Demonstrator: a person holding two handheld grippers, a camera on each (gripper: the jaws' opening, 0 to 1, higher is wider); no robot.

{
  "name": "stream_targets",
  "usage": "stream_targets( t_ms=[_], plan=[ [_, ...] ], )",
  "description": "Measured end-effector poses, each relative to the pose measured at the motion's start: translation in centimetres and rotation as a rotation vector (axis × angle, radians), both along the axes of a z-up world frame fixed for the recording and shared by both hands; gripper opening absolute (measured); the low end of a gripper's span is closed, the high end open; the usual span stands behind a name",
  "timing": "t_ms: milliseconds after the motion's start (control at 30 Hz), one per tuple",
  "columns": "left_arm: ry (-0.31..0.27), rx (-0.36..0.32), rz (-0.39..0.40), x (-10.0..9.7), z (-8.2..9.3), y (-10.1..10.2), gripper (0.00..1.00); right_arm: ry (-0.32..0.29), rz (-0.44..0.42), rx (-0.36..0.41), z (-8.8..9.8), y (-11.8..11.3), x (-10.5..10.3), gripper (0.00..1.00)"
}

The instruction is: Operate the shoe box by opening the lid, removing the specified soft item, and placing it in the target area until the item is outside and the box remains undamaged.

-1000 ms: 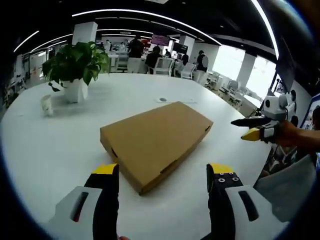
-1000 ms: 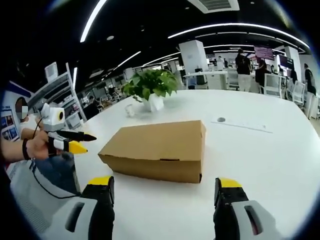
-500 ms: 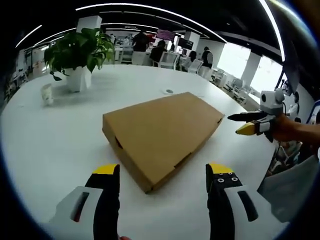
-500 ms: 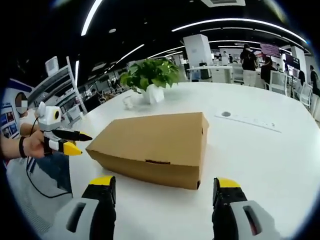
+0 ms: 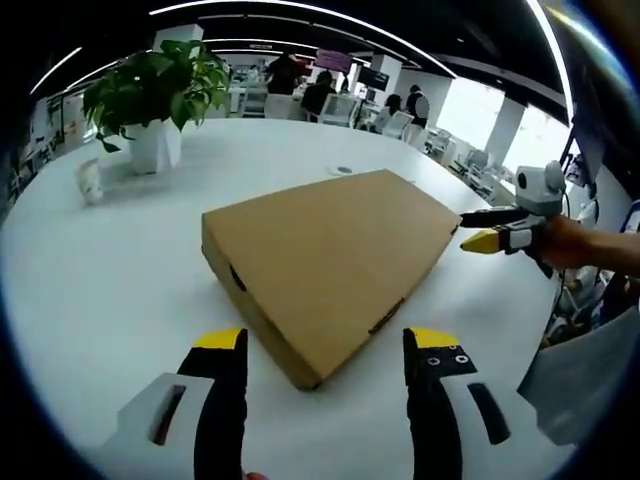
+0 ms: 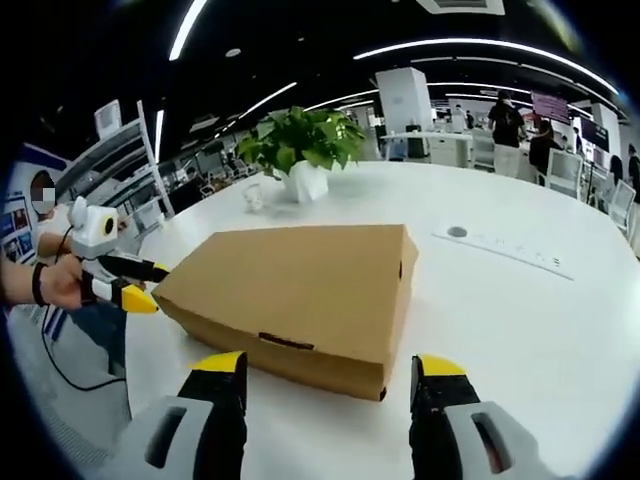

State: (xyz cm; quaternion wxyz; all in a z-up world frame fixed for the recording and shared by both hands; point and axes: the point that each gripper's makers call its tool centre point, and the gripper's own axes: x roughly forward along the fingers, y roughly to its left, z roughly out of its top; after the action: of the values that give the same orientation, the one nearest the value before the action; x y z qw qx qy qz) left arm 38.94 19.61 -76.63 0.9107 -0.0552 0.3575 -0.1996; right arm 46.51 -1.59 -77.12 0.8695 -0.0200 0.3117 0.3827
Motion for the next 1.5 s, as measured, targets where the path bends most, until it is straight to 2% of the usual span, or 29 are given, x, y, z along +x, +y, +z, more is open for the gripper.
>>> stream_targets(
  t_ms=[133, 600, 867, 1200, 1400, 1500],
  plan=[
    [-0.001, 0.01, -0.009, 0.3, -0.2, -0.1, 0.58, -0.026, 0.022, 0.006, 0.2, 0.5, 0.3, 0.51],
    [-0.005, 0.022, -0.02, 0.5, -0.5, 0.0, 0.54, -0.044, 0.011, -0.011, 0.3, 0.5, 0.1, 0.5],
    [0.001, 0.031, -0.071, 0.0, -0.5, 0.3, 0.54, -0.035, -0.048, -0.003, 0.3, 0.4, -2.0, 0.48],
    [0.012, 0.053, -0.136, -1.5, -0.6, 1.0, 0.54, -0.026, -0.077, -0.023, 0.2, 0.6, -5.0, 0.44],
    [0.012, 0.065, -0.151, -2.5, -0.7, 1.3, 0.54, -0.026, -0.094, -0.018, -0.1, 0.5, -6.0, 0.43],
    [0.01, 0.062, -0.148, -2.5, -0.7, 1.3, 0.54, -0.029, -0.1, -0.017, -0.2, 0.4, -5.7, 0.43]
  ],
)
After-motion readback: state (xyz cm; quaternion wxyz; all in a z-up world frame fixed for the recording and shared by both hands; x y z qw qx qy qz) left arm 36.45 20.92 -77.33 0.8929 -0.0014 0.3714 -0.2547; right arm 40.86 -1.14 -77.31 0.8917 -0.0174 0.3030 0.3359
